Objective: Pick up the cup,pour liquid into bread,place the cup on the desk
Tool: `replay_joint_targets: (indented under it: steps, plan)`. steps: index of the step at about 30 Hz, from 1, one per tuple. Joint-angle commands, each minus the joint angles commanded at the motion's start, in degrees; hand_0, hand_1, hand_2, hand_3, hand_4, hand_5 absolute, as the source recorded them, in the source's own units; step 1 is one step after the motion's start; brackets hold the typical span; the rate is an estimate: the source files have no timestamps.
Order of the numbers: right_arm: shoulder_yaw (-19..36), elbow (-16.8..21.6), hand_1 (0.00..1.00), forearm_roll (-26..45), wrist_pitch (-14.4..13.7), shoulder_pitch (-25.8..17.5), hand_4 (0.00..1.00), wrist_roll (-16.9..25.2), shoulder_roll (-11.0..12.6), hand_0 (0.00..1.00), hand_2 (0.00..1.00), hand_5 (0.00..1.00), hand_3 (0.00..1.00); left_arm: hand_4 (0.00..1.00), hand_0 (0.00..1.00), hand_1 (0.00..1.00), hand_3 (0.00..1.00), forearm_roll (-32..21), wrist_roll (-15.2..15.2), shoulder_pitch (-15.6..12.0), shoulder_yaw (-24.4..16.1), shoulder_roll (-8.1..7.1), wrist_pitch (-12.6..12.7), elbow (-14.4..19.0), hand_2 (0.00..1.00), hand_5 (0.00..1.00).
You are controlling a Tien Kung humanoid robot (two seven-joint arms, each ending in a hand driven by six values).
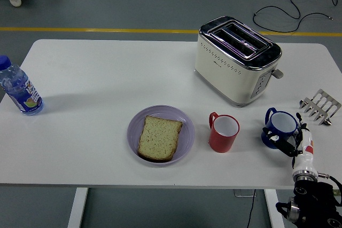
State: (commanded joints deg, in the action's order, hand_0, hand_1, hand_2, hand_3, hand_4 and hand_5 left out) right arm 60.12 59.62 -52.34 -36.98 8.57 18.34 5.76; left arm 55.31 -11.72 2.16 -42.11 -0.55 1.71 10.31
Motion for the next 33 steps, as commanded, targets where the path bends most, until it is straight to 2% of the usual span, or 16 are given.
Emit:
replay_joint_targets:
  steps: [1, 6, 7, 12, 13, 18, 19, 22, 24, 25, 33]
  plan:
    - [-0.04, -0.06, 0.66, 0.24, 0.0, 0.04, 0.966, 0.16, 0.0, 0.729, 0.743, 0.088, 0.848, 0.358, 0.658, 0.705, 0.618, 0.01, -0.01, 0.01, -0.01, 0.0, 0.0, 0.0, 0.728, 0.944]
    - [-0.35, -0.36, 0.66, 3.29, 0.0, 0.31, 0.966, 2.18, 0.04, 0.729, 0.743, 0.088, 0.848, 0.358, 0.658, 0.705, 0.618, 0.14, -0.06, 0.05, -0.23, 0.06, -0.06, 0.0, 0.728, 0.944]
    - [-0.37, -0.4, 0.584, 3.74, 0.0, 0.34, 0.864, 2.56, 0.04, 0.642, 0.653, 0.033, 0.775, 0.358, 0.658, 0.705, 0.619, 0.11, -0.06, 0.06, -0.19, 0.07, -0.06, 0.0, 0.729, 0.945]
    - [-0.33, -0.31, 0.584, 5.6, 0.0, 0.32, 0.864, 4.28, 0.09, 0.642, 0.653, 0.033, 0.775, 0.358, 0.658, 0.705, 0.619, -0.04, -0.05, 0.08, -0.03, 0.05, -0.06, 0.0, 0.729, 0.945]
    - [-0.24, -0.24, 0.486, 5.86, 0.0, 0.27, 0.795, 4.62, 0.09, 0.489, 0.554, 0.025, 0.65, 0.358, 0.658, 0.705, 0.619, -0.03, -0.04, 0.06, -0.06, 0.06, -0.06, 0.0, 0.729, 0.945]
    - [0.77, 0.56, 0.486, 6.35, 0.0, 0.18, 0.795, 6.09, 0.17, 0.489, 0.554, 0.025, 0.65, 0.358, 0.658, 0.705, 0.619, 0.73, -0.13, 0.17, -0.9, 0.05, -0.11, 0.0, 0.729, 0.945]
    - [1.08, 0.97, 0.453, 6.24, 0.0, 0.12, 0.78, 6.28, 0.27, 0.443, 0.545, 0.029, 0.6, 0.358, 0.659, 0.705, 0.619, 0.76, -0.13, 0.21, -1.02, 0.07, -0.09, 0.0, 0.729, 0.945]
    - [2.15, 2.57, 0.453, 5.53, 0.0, -0.29, 0.78, 6.88, 0.66, 0.443, 0.545, 0.029, 0.6, 0.358, 0.659, 0.705, 0.619, 0.84, -0.11, 0.31, -0.89, 0.08, -0.09, 0.0, 0.729, 0.945]
    - [3.23, 4.06, 0.453, 4.65, 0.0, -0.75, 0.78, 7.28, 1.1, 0.443, 0.545, 0.029, 0.6, 0.358, 0.659, 0.705, 0.619, 0.98, -0.11, 0.43, -1.1, 0.08, -0.08, 0.0, 0.729, 0.945]
    - [4.34, 5.56, 0.421, 4.33, 0.0, -1.17, 0.736, 7.63, 1.49, 0.385, 0.539, 0.011, 0.553, 0.358, 0.659, 0.705, 0.619, 0.96, -0.07, 0.56, -1.16, 0.04, -0.04, 0.0, 0.729, 0.944]
    - [8.97, 12.73, 0.413, 1.73, 0.0, -2.62, 0.715, 7.19, 3.79, 0.388, 0.535, 0.002, 0.54, 0.358, 0.659, 0.705, 0.619, 1.28, -0.03, 1.01, -1.6, -0.14, 0.01, 0.0, 0.729, 0.944]
